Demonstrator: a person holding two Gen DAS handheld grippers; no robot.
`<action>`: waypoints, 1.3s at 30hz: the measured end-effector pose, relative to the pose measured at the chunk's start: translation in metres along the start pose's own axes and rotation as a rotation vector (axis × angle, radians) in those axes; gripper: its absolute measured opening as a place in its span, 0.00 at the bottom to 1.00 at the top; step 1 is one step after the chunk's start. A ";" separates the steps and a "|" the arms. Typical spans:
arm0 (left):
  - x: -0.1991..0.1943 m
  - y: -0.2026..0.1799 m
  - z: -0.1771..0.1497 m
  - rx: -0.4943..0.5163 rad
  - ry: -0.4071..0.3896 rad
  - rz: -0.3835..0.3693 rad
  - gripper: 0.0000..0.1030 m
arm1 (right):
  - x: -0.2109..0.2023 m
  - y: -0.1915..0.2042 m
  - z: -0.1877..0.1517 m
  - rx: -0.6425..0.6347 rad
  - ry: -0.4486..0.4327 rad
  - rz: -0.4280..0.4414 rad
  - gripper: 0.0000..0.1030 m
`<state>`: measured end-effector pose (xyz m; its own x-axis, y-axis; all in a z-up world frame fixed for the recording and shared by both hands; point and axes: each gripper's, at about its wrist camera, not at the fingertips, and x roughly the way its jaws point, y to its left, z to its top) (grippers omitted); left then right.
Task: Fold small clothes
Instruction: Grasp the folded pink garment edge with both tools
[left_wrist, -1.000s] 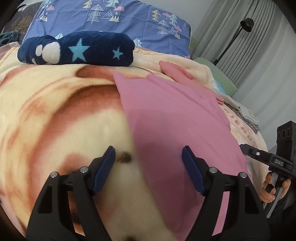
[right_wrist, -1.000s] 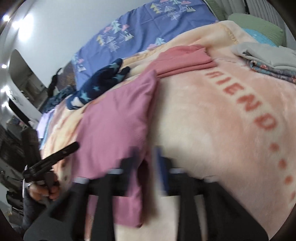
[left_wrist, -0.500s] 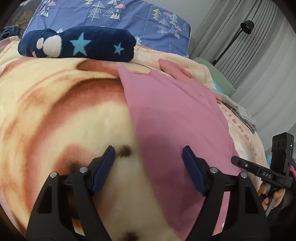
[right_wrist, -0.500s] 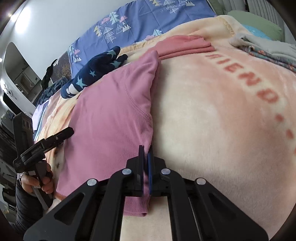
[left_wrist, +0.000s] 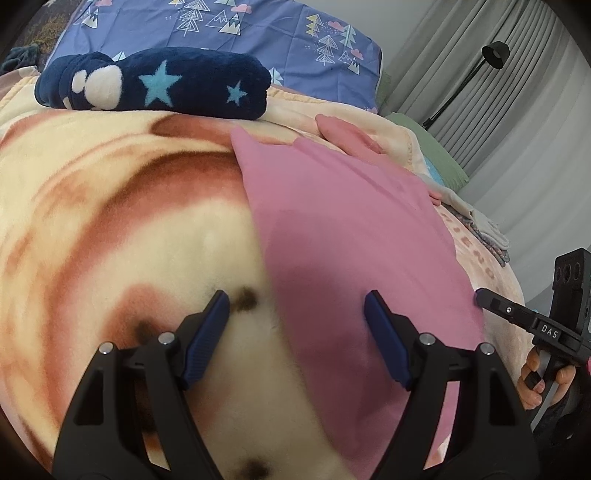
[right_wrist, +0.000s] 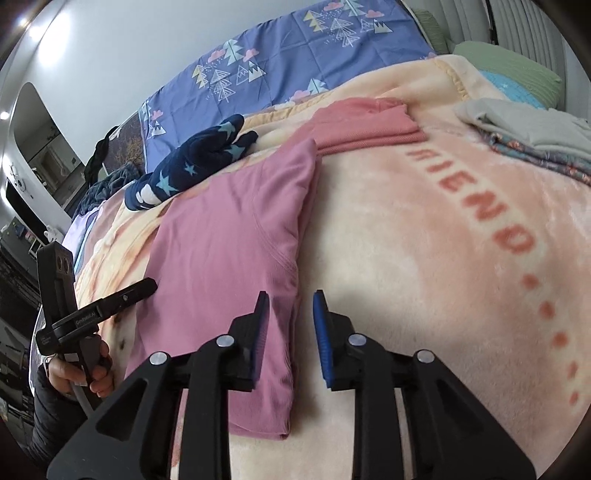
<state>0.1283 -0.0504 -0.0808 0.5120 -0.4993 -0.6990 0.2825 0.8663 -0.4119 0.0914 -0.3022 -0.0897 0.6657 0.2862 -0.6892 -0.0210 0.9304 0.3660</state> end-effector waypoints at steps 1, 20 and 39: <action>0.000 -0.003 0.000 0.008 0.003 -0.007 0.75 | 0.000 0.001 0.001 -0.007 -0.002 -0.005 0.29; 0.024 -0.029 0.007 0.119 0.080 -0.018 0.79 | 0.034 0.014 0.021 -0.070 0.062 -0.011 0.38; 0.059 -0.012 0.041 0.051 0.108 -0.083 0.81 | 0.078 0.005 0.054 -0.055 0.124 0.089 0.40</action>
<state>0.1887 -0.0897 -0.0931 0.3955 -0.5651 -0.7241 0.3621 0.8204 -0.4425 0.1836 -0.2878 -0.1084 0.5624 0.3912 -0.7284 -0.1194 0.9102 0.3966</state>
